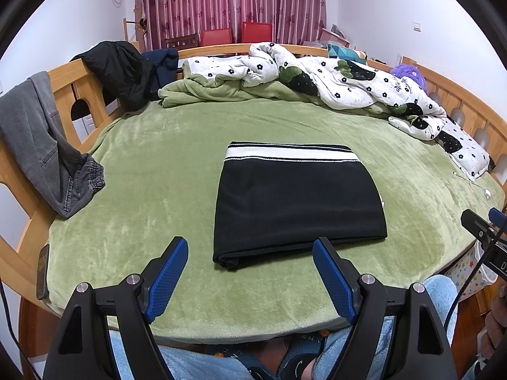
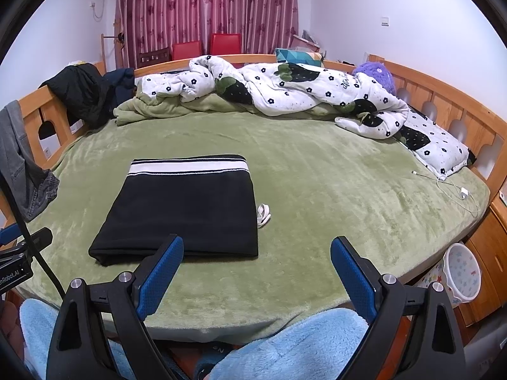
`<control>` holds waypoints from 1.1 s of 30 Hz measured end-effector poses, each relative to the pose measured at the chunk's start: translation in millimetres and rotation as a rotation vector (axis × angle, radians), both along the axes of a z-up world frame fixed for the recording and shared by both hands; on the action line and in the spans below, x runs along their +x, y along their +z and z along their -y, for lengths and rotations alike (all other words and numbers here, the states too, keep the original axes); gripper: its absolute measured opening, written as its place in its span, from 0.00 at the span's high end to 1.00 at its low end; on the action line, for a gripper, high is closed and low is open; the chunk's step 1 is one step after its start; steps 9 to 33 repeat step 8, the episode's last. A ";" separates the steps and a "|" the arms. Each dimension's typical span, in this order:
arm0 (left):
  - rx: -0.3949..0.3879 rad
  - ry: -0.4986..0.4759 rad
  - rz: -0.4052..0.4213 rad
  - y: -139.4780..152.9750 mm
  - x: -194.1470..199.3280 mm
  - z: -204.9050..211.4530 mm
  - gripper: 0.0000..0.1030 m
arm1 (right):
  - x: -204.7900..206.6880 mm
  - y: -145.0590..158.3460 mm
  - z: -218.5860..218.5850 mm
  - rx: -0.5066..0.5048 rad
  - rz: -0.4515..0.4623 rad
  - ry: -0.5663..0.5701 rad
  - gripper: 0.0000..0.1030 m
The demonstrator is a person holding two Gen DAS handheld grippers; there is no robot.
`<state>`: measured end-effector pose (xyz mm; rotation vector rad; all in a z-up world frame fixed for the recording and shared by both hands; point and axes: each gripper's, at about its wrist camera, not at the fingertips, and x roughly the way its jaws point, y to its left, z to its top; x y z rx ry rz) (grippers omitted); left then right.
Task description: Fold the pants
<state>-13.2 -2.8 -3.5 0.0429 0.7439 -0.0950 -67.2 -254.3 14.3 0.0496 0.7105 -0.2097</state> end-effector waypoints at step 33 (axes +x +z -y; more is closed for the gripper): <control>0.023 0.016 0.015 -3.2 2.9 1.9 0.22 | 6.7 -1.4 -3.7 0.005 -0.002 0.009 0.10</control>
